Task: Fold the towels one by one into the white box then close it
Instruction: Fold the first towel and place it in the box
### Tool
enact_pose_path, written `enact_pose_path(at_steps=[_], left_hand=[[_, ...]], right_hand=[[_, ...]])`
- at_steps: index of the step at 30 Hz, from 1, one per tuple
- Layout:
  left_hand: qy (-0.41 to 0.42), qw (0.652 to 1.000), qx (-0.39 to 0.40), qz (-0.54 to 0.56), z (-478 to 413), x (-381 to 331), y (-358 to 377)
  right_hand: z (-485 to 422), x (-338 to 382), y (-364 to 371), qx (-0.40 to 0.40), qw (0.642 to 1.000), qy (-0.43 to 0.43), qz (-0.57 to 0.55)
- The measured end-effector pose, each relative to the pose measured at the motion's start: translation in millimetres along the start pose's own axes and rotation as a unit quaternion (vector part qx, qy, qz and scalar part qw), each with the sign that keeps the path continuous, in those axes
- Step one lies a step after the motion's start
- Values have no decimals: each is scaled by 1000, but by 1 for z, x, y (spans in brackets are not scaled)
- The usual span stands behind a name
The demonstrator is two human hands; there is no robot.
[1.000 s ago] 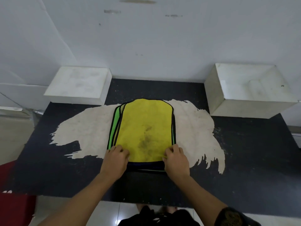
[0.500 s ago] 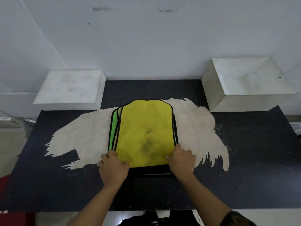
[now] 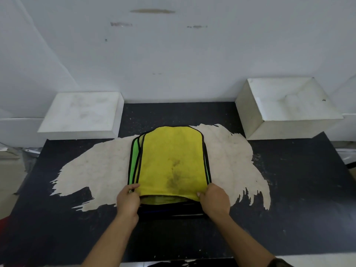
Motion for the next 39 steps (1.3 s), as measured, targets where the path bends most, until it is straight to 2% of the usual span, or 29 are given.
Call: enact_pose_path(at_steps=[2,4,6,7,9,11,14,17,19,23,26,30,35,37,39], left_hand=[[-52,992,80,82,1,-15,1],[-76,982,122,121,7,-30,2],[-72,976,133,157,10,-40,1],[-68,973,133,173,11,-44,2],[-63,968,139,198,15,-51,5],[-66,963,143,218,19,-55,8],[-73,958,135,243,24,-58,11],[-53,968,114,218,26,-58,7],[-31,982,92,163,26,-54,1],[4,998,49,41,24,-42,-5],[16,999,31,-3,23,-38,-2],[37,999,14,-8,24,-40,2],[117,980,-36,-156,24,-41,3],[136,972,-48,-185,24,-44,3],[147,973,-39,-172,23,-46,4]], right_hand=[[-1,-1,-2,-10,1000,-2,11],[1,-1,-7,-76,997,-21,26],[4,1,-13,-165,980,-110,-11],[7,5,-16,-175,969,-171,-40],[17,19,-17,-123,951,-283,-27],[22,33,-6,-91,936,-330,80],[16,42,11,-131,935,-299,141],[9,34,9,-190,946,-240,103],[4,21,3,-201,955,-209,61],[-1,9,-9,-107,978,-156,-87],[2,8,-19,-7,972,-103,-213],[-2,1,-31,125,946,-55,-293],[-3,4,-55,268,887,-43,-374],[-7,5,-59,284,870,-26,-401],[-7,9,-62,224,875,-1,-428]])
Point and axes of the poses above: each hand's wrist, its own z-axis away from the middle knuckle, its own y-axis out of the palm, x = y × z, the point moved 1 cm from there along -z, towards the middle knuckle, and after that the axes turned 11 degrees about x, right-handed, at the moved point
